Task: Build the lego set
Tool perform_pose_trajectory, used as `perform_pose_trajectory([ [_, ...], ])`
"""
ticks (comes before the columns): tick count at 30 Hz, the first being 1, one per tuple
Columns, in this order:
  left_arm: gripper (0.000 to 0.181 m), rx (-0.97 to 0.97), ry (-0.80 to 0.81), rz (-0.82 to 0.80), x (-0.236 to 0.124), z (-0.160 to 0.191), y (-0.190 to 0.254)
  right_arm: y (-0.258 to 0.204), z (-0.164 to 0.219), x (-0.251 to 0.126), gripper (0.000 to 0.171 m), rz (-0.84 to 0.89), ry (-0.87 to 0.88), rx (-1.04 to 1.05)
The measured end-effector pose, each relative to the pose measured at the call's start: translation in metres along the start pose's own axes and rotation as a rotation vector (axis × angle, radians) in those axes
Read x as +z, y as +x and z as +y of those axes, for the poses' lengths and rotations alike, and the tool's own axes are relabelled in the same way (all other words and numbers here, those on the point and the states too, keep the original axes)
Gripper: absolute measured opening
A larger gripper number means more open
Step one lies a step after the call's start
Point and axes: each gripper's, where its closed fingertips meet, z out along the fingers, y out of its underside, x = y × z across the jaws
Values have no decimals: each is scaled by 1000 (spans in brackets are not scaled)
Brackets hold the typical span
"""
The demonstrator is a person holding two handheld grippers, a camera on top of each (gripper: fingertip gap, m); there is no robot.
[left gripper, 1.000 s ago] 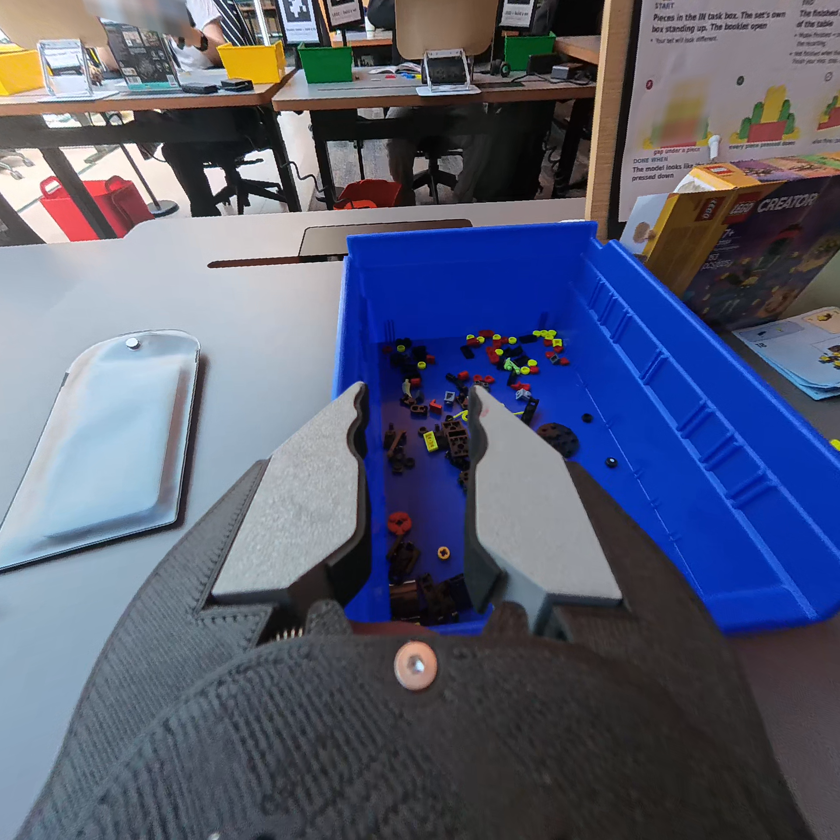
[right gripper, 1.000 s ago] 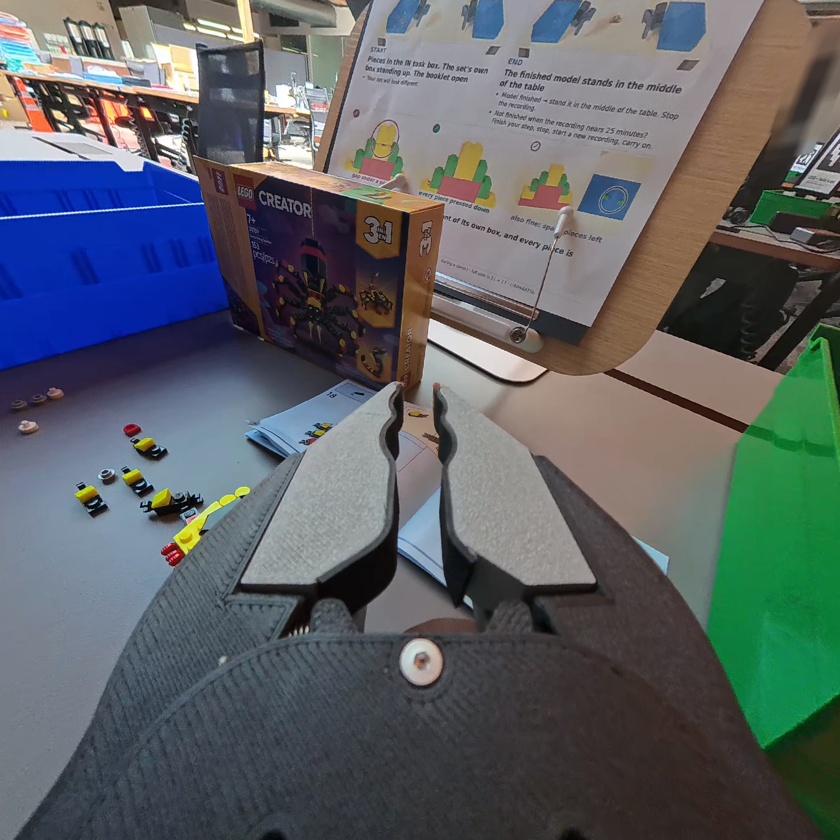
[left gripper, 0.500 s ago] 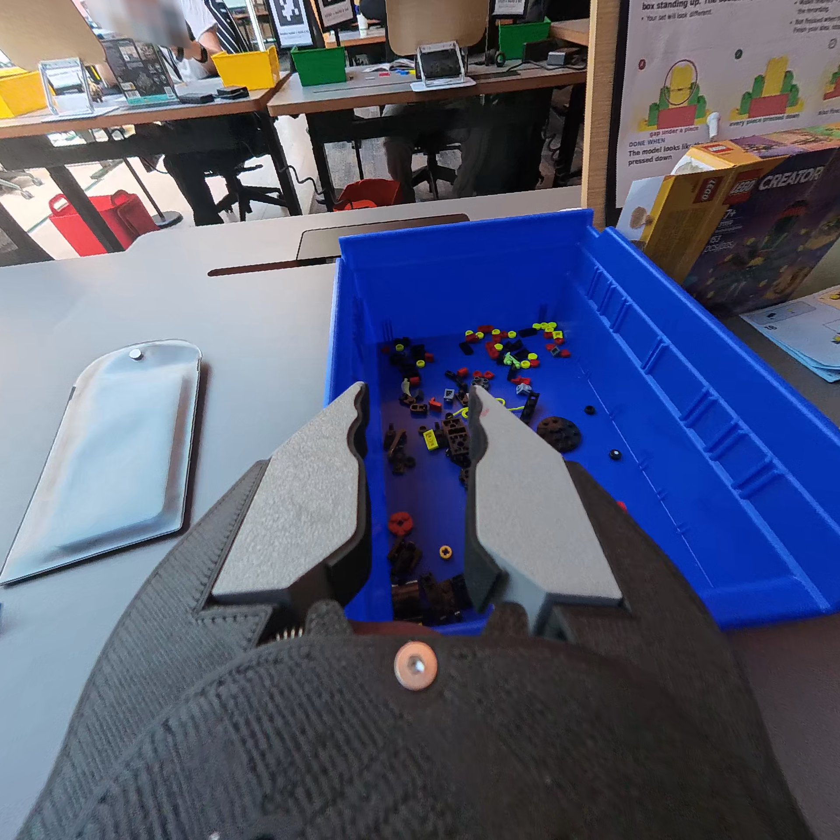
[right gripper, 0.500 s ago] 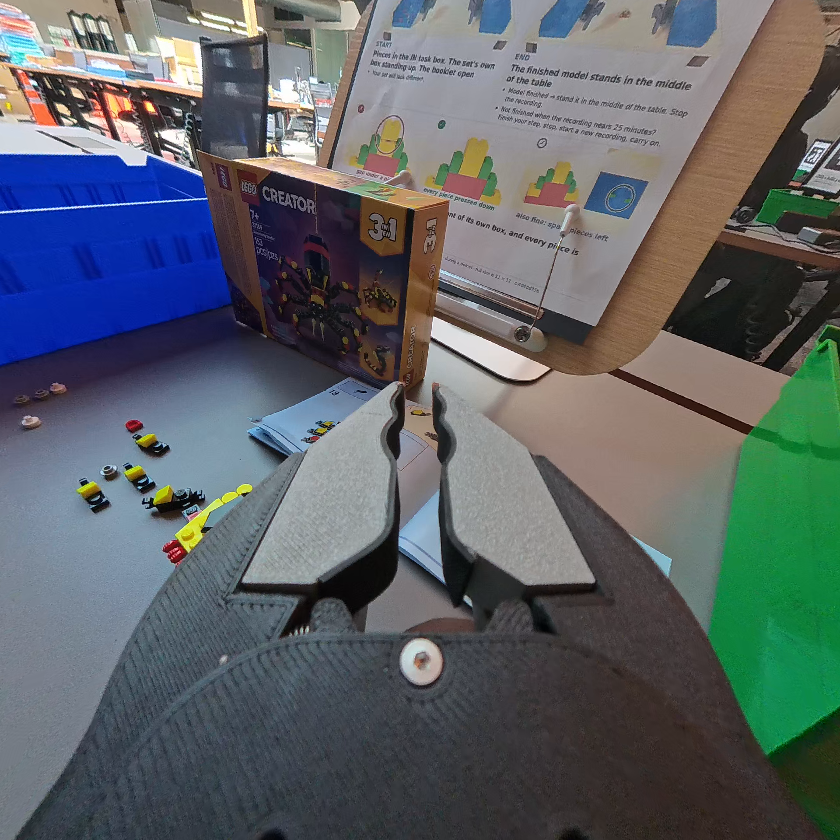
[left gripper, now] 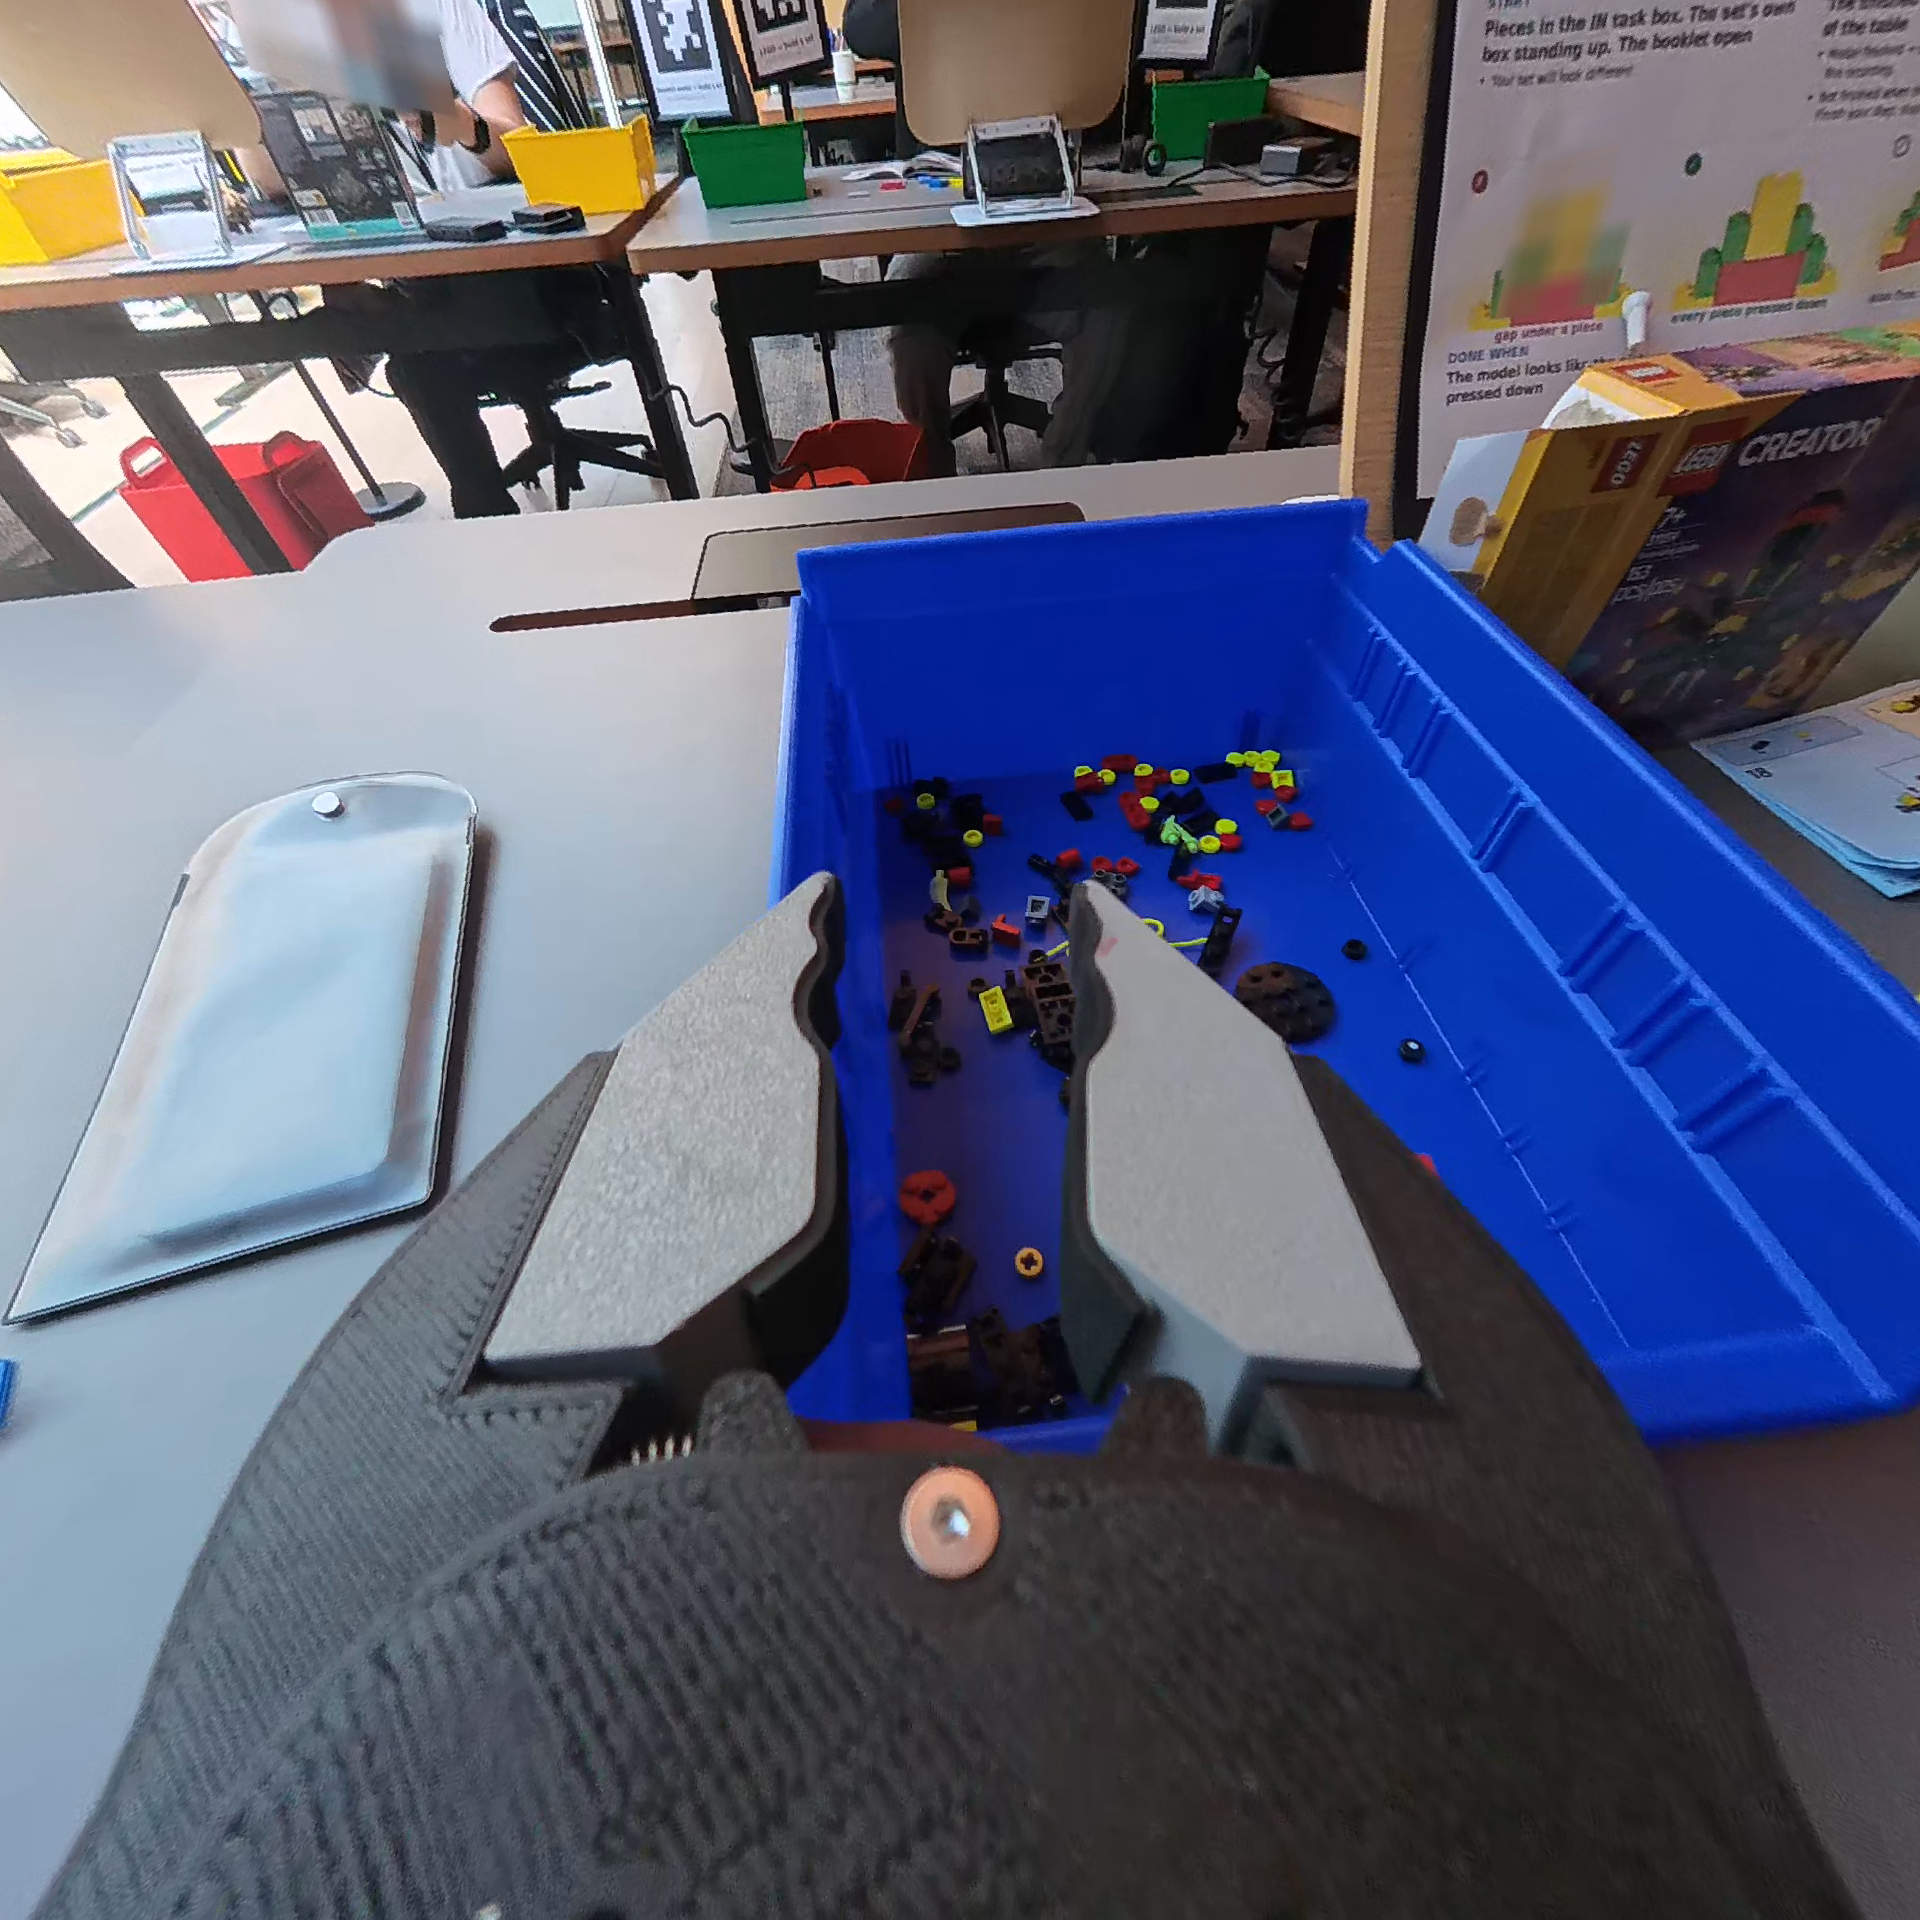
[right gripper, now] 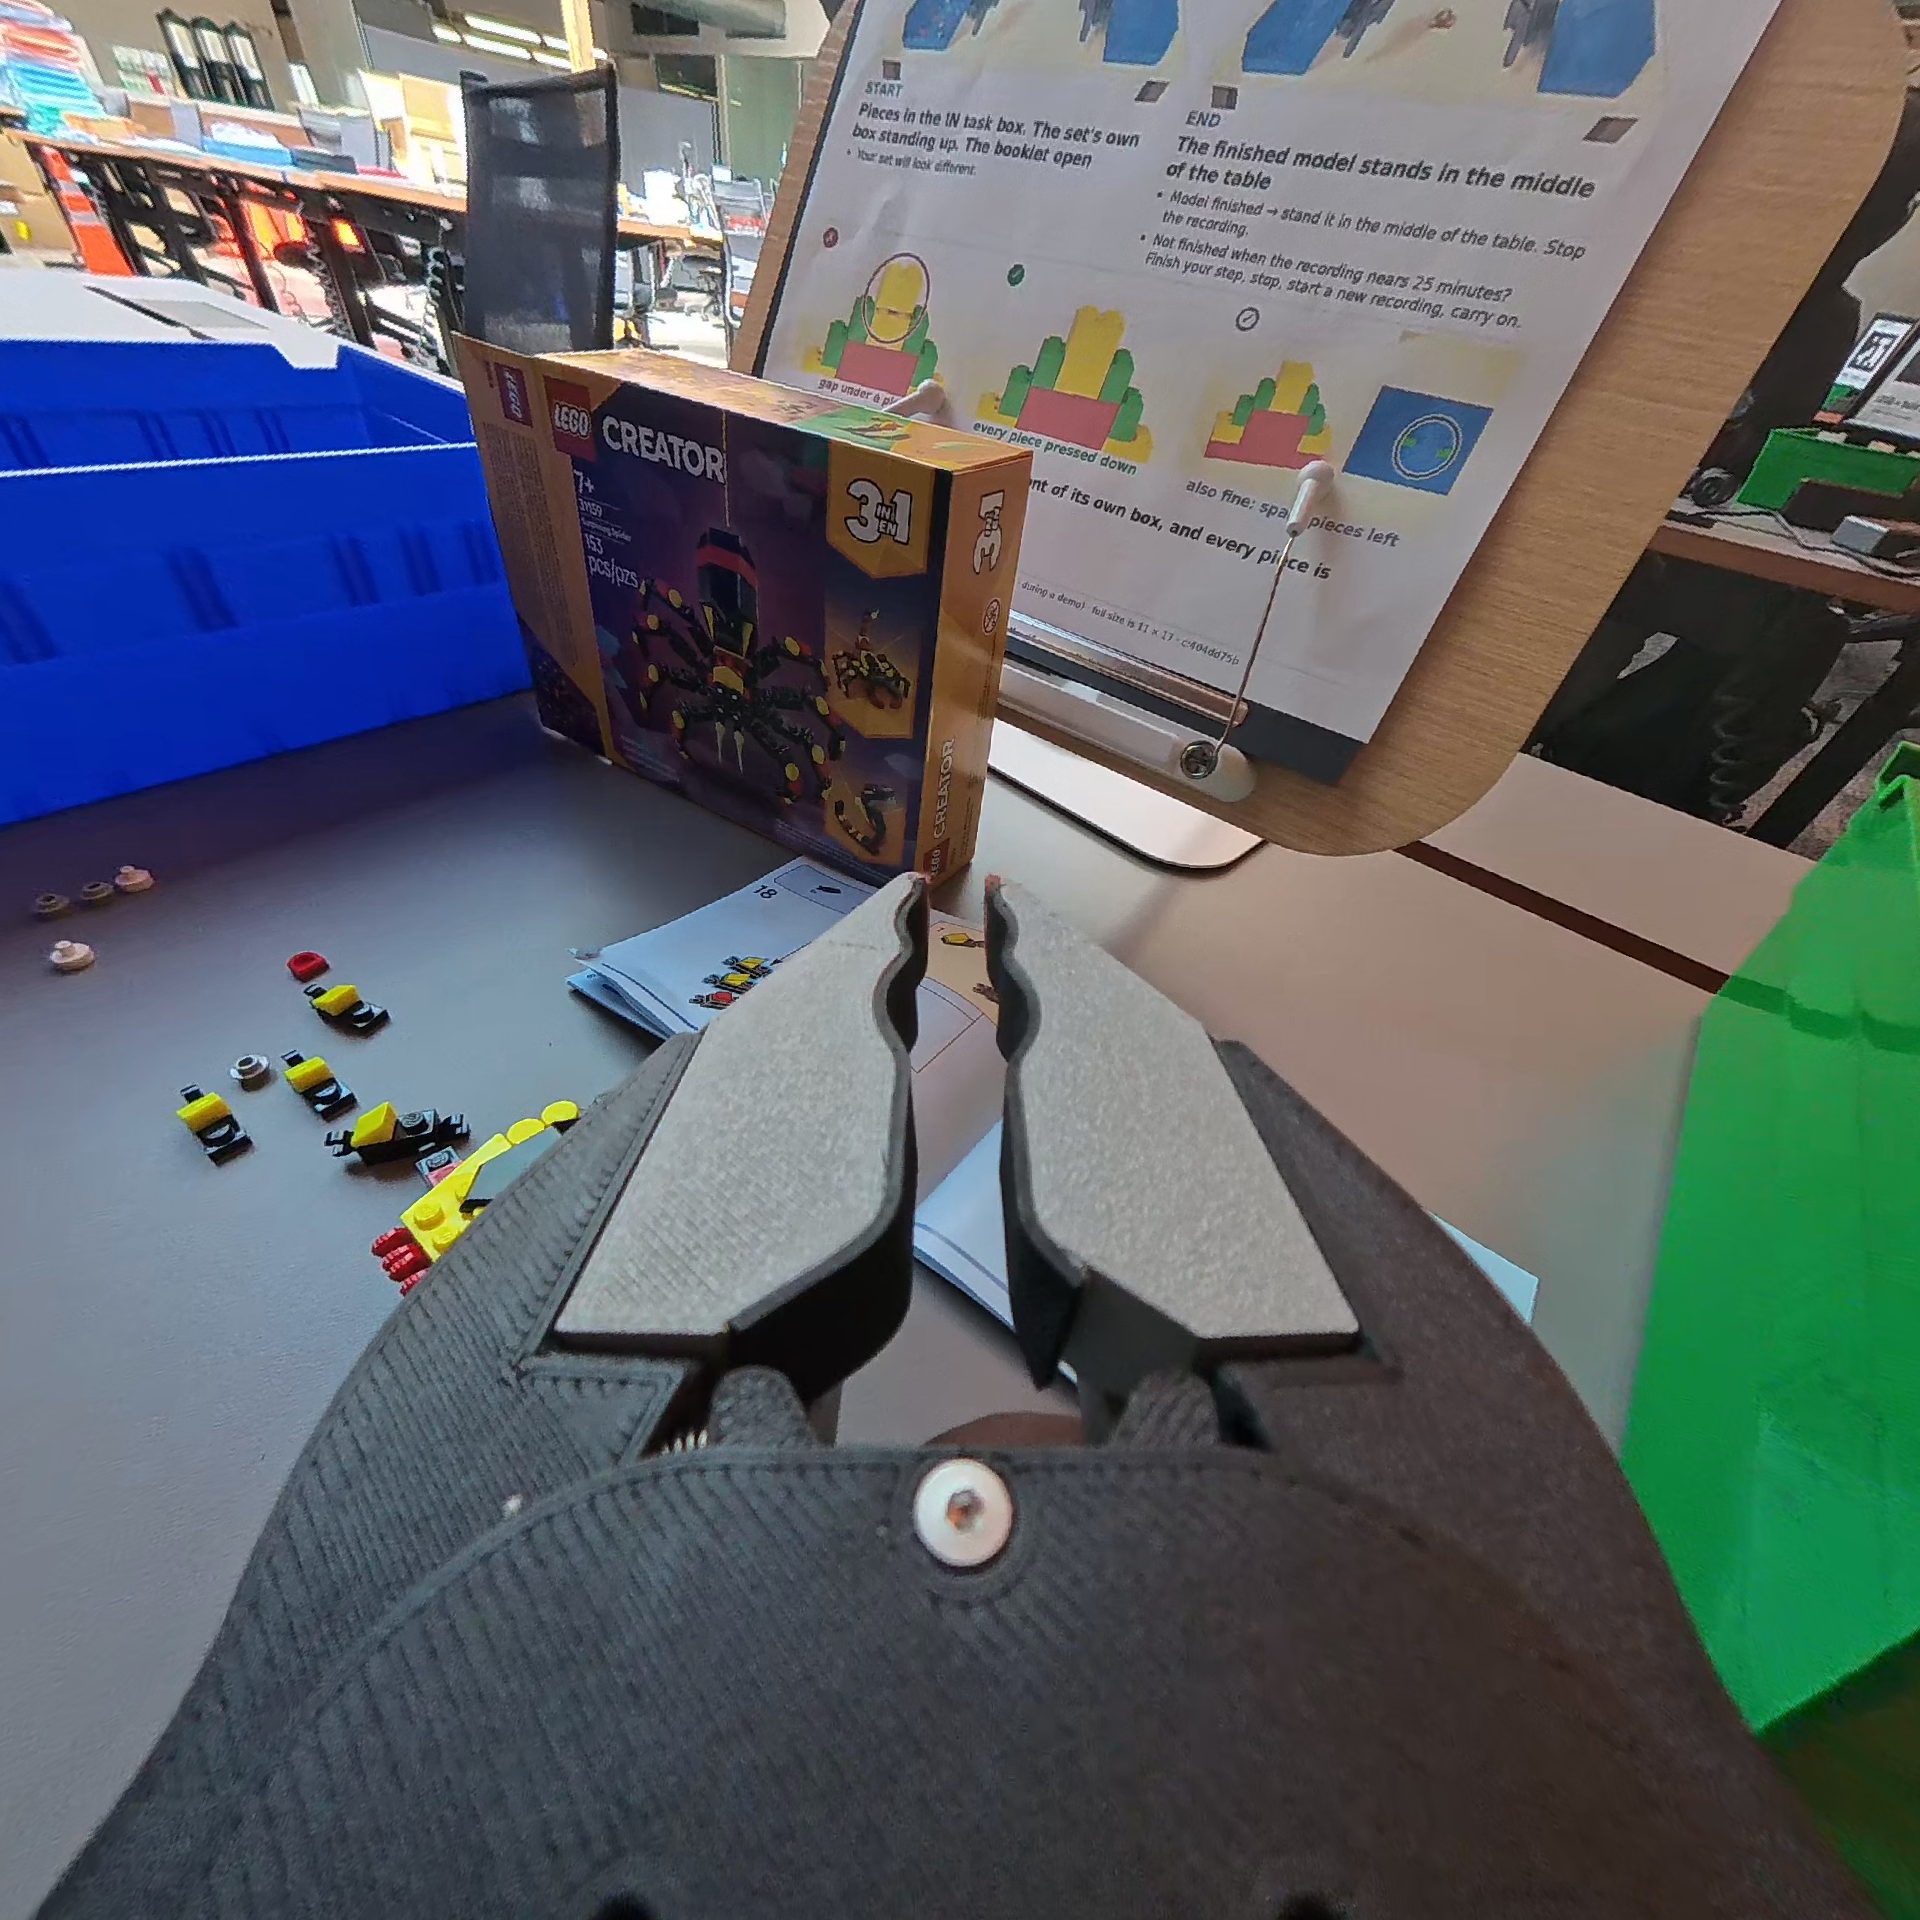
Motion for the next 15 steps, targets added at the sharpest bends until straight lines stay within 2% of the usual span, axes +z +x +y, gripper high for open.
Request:
perform_pose_trajectory([
  [15,39,-14,13,20,1,-2,4,2,1,0,6,5,-2,8],
])
